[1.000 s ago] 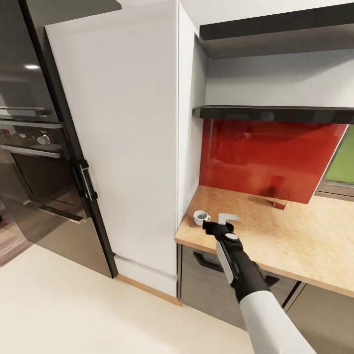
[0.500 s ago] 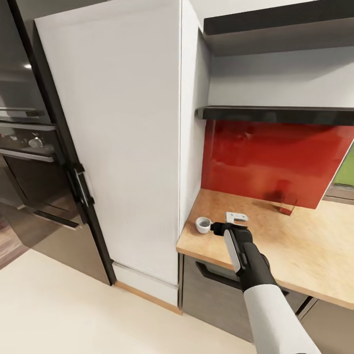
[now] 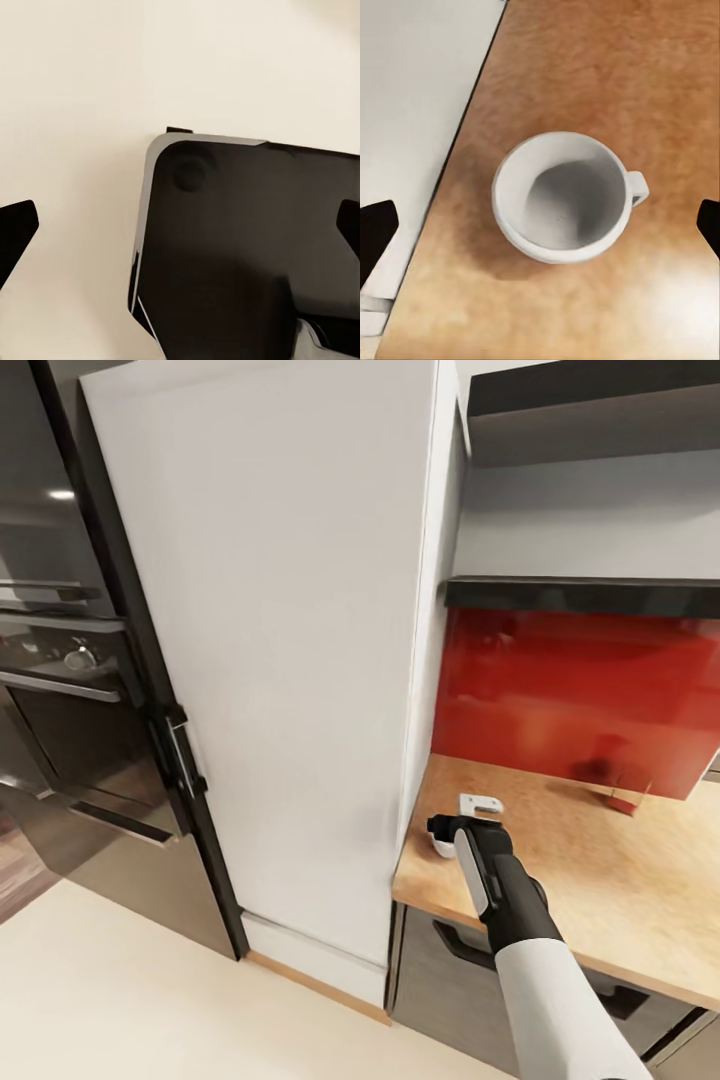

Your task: Set up a coffee station on the kitchen countertop: keep the coffee maker on the countertop, move the bottle of coffee from the kitchen shelf to the counter next to the coffee maker, place a paper coffee filter on top of the coffee maker, put the saucer next to the coffee maker with the coffee cup on the saucer, and place the electric kettle next to the coffee maker.

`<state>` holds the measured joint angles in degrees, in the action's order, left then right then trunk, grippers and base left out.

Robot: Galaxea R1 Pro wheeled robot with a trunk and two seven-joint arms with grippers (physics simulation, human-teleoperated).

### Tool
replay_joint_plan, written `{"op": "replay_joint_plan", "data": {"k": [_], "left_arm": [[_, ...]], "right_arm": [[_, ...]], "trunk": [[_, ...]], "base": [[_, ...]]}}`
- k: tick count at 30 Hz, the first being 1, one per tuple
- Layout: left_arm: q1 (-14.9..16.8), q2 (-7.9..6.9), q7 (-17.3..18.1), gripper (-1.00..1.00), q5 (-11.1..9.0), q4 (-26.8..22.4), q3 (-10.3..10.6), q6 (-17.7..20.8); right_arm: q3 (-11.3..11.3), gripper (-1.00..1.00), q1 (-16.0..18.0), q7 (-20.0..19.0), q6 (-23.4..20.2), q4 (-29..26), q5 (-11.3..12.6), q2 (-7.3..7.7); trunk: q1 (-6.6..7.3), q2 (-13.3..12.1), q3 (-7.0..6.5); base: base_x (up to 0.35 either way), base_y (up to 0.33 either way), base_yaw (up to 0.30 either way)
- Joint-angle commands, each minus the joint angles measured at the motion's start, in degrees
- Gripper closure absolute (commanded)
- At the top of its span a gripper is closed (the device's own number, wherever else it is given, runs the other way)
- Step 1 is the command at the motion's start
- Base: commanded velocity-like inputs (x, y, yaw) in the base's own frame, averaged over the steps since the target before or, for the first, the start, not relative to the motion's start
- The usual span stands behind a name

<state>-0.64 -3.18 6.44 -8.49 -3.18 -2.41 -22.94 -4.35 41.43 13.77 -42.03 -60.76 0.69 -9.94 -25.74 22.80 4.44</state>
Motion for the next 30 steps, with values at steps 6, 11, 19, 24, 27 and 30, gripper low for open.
{"op": "replay_joint_plan", "data": {"k": [6, 11, 19, 24, 27, 30], "left_arm": [[0.0, -0.06, 0.6, -1.0, -0.6, 0.0, -0.2, 0.0], [0.0, -0.07, 0.6, -1.0, -0.6, -0.1, -0.2, 0.0], [0.0, -0.07, 0.6, -1.0, -0.6, -0.1, -0.2, 0.0], [0.0, -0.07, 0.6, -1.0, -0.6, 0.0, -0.2, 0.0], [0.0, -0.07, 0.6, -1.0, -0.6, -0.1, -0.2, 0.0], [0.0, -0.07, 0.6, -1.0, -0.6, 0.0, -0.2, 0.0]], "right_arm": [[-0.1, -1.0, 0.1, 0.2, -0.2, 0.8, 0.0, -0.06], [-0.1, -1.0, 0.1, 0.2, -0.2, 1.1, 0.0, -0.06], [-0.1, -1.0, 0.1, 0.2, -0.2, 1.3, 0.0, -0.06], [0.0, -1.0, 0.1, 0.2, -0.2, 3.4, 0.1, -0.06], [0.0, -1.0, 0.1, 0.2, -0.2, 4.3, 0.1, -0.06], [0.0, -1.0, 0.0, 0.2, -0.2, 5.2, 0.1, -0.06]], "trunk": [[-0.05, 0.1, 0.11], [-0.05, 0.1, 0.11], [-0.05, 0.1, 0.11], [-0.05, 0.1, 0.11], [-0.05, 0.1, 0.11], [-0.05, 0.1, 0.11]], "base": [[0.031, 0.026, -0.118], [0.002, 0.002, -0.281], [0.003, 0.002, -0.299], [0.157, 0.156, -0.3], [0.142, 0.139, -0.227], [0.034, 0.033, -0.056]]}}
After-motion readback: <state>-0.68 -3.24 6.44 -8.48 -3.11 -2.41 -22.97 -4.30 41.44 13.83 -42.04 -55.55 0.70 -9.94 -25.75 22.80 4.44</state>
